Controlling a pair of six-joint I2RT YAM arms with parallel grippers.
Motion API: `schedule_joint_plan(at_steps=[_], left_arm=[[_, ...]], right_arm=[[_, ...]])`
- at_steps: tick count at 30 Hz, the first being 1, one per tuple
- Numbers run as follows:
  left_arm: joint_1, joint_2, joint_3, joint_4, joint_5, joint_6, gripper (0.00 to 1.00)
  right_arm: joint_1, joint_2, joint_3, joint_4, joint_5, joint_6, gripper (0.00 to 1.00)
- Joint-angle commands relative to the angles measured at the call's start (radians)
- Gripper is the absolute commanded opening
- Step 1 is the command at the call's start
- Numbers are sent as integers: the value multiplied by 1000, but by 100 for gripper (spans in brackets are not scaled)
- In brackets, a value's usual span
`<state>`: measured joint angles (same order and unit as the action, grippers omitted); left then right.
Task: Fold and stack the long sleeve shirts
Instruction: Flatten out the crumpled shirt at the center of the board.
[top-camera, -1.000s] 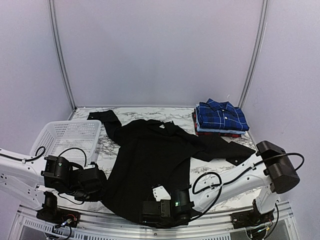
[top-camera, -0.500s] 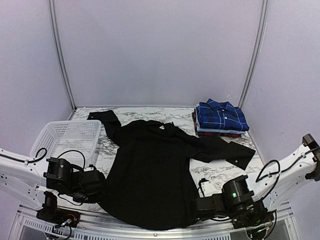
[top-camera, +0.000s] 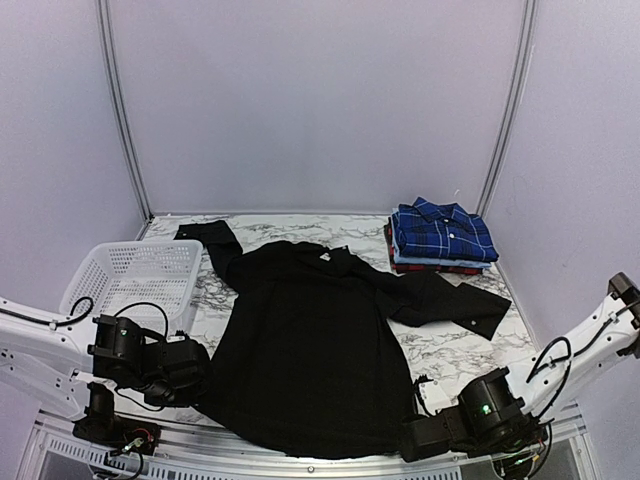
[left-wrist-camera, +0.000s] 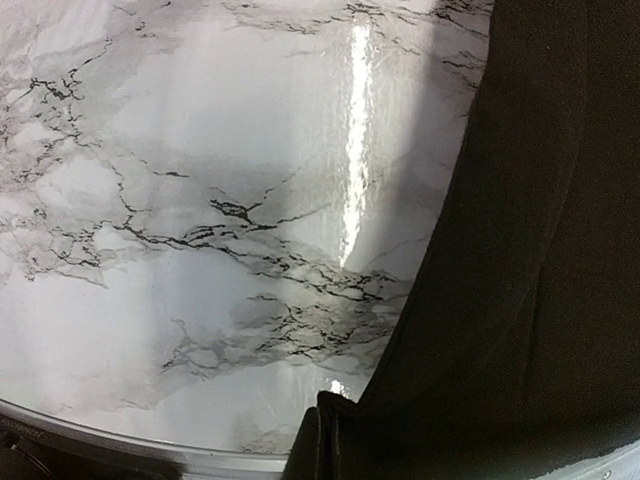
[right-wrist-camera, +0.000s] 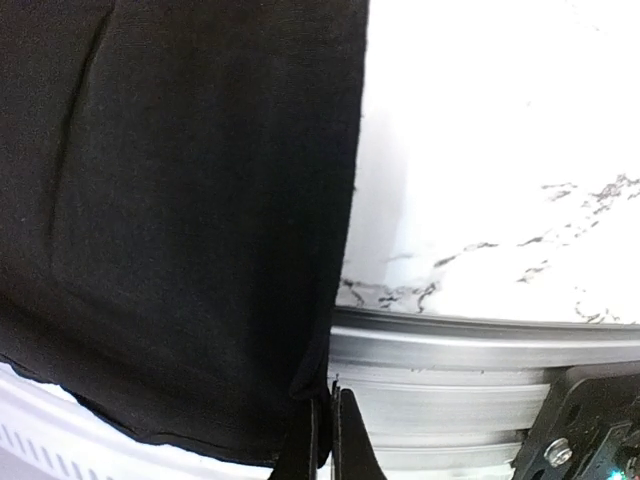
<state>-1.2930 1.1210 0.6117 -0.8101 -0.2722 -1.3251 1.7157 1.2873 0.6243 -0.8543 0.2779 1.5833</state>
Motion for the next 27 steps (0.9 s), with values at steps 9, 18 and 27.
schedule_joint_plan(at_steps=[9,18,27], left_arm=[[18,-69,48,-109,-29,32,53],[91,-45,282,-192,-134,159,74],[248,220,464,48,-33,435,59]], right_arm=[[20,-62,227,-190,139,-60,44],[-396,-135,375,76,151,-603,48],[-897,120,435,566,-228,-1011,23]])
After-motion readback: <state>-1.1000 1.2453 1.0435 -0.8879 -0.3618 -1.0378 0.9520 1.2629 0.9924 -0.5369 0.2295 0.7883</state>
